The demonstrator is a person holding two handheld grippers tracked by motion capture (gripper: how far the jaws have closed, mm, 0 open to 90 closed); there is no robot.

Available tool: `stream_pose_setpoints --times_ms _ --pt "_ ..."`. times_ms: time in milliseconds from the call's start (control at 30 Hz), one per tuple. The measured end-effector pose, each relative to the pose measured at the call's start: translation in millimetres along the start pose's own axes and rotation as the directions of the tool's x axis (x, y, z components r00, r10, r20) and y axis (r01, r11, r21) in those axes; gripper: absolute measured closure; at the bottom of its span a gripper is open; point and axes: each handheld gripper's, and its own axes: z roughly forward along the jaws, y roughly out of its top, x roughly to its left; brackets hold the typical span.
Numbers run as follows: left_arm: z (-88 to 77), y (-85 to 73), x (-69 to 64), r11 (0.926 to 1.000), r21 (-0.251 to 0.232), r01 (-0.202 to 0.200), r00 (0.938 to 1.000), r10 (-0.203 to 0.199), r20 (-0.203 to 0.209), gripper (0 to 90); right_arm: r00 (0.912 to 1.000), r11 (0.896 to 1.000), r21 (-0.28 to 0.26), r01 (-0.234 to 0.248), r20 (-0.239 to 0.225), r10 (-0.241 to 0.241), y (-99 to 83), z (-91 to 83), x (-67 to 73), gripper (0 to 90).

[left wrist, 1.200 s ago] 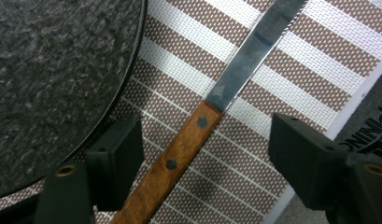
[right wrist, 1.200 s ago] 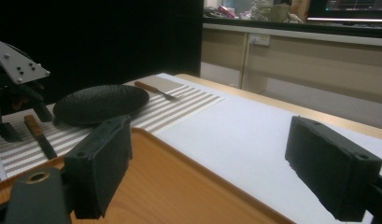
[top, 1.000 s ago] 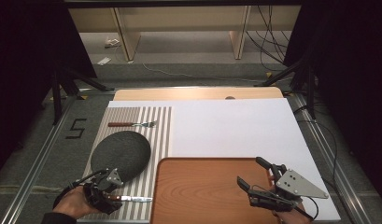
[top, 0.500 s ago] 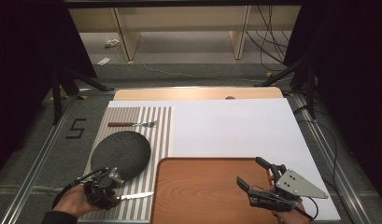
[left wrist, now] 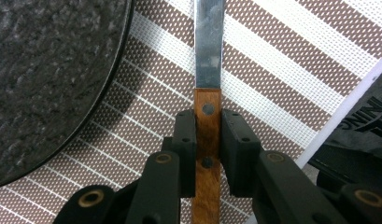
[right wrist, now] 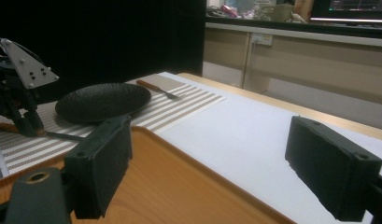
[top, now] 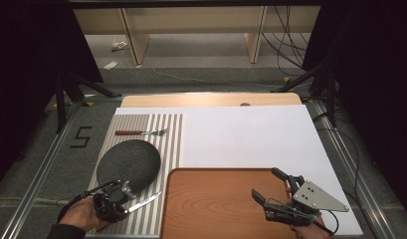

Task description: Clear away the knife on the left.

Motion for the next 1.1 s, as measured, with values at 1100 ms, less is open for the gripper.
stream_pose_setpoints --times_ms 1100 --pt "-44.1 18.0 -12.8 0.9130 -0.371 0.170 0.9852 -0.149 0.084 76.5 0.9999 1.000 -0.003 -0.009 0.005 0.009 -0.3 0.1 -1.2 15.8"
